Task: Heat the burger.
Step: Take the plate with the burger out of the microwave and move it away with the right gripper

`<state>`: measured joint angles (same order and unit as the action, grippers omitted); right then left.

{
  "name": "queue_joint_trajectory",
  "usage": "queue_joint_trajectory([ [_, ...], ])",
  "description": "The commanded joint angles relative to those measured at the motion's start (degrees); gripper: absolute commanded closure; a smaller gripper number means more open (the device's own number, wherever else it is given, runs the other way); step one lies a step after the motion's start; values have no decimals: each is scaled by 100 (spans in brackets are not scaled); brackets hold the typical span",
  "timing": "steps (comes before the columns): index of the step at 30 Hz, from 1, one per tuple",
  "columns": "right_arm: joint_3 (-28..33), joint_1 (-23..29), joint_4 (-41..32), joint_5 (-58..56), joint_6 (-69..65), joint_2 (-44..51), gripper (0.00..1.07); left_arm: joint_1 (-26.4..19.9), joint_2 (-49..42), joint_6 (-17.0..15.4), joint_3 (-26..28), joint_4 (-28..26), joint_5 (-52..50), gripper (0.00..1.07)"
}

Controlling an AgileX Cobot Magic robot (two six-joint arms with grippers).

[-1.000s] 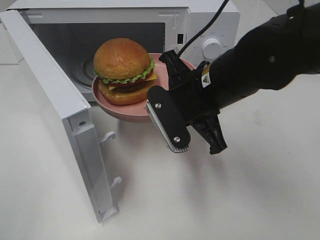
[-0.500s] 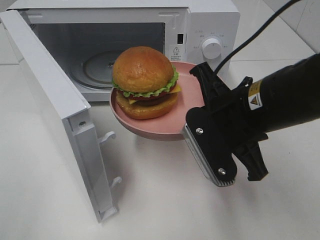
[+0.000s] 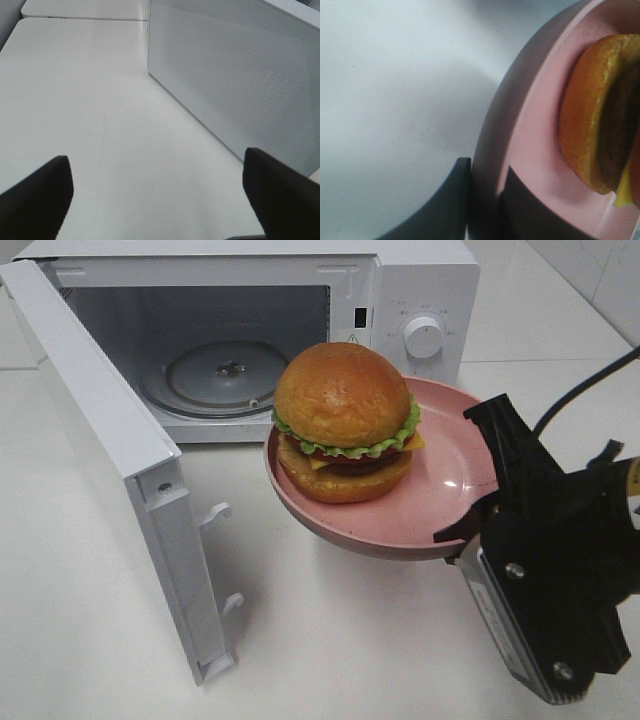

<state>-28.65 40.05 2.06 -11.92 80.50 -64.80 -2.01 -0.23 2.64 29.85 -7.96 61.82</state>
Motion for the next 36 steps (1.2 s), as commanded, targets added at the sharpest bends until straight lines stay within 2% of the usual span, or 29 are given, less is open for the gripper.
queue_joint_trajectory([
  [1,178,0,-17,46,-80,573,107,6,-40,6,-23,-29,-46,22],
  [13,350,0,229,-980,-498,1713,107,6,-40,6,-23,-29,-46,22],
  [20,350,0,1054,-1719,-1461,2309,107,6,-40,6,-23,-29,-46,22],
  [26,350,0,1375,-2063,-2114,2469,107,6,-40,6,-23,-29,-46,22],
  [31,350,0,2252,-2435,-3524,2435,107,6,-40,6,-23,-29,-46,22],
  [34,350,0,2401,-2481,-3810,2435,107,6,-40,6,-23,-29,-46,22],
  [36,350,0,3042,-2744,-4784,2435,107,6,-40,6,-23,-29,-46,22],
])
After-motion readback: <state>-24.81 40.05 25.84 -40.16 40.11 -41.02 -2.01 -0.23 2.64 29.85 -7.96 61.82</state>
